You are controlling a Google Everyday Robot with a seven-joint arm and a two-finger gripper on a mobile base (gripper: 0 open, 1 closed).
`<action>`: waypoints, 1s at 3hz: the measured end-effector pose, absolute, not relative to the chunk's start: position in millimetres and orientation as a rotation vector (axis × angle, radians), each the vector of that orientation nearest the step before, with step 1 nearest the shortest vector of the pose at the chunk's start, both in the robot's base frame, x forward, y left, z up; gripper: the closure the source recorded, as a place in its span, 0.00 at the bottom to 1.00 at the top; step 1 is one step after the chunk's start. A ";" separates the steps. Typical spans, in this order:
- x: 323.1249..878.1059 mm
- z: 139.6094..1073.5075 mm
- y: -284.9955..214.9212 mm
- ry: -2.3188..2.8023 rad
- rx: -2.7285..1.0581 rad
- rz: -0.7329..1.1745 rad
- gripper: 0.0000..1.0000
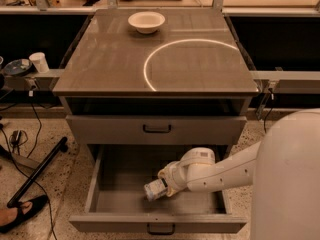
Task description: Pick blue plastic bottle from middle drawer and place on counter
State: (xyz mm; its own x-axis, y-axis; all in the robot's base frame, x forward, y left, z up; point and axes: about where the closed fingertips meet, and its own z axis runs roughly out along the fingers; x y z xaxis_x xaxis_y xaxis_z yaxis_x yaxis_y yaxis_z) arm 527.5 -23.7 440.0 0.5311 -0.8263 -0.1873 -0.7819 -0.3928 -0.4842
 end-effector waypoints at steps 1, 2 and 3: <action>527.6 450.6 -21.5 1.290 -2.260 -0.120 1.00; 527.5 463.8 -17.7 1.271 -2.268 -0.127 1.00; 526.0 475.2 -14.5 1.262 -2.277 -0.131 1.00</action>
Offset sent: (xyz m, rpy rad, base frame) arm 0.0117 0.0010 0.0554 -0.0141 -0.0203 0.0400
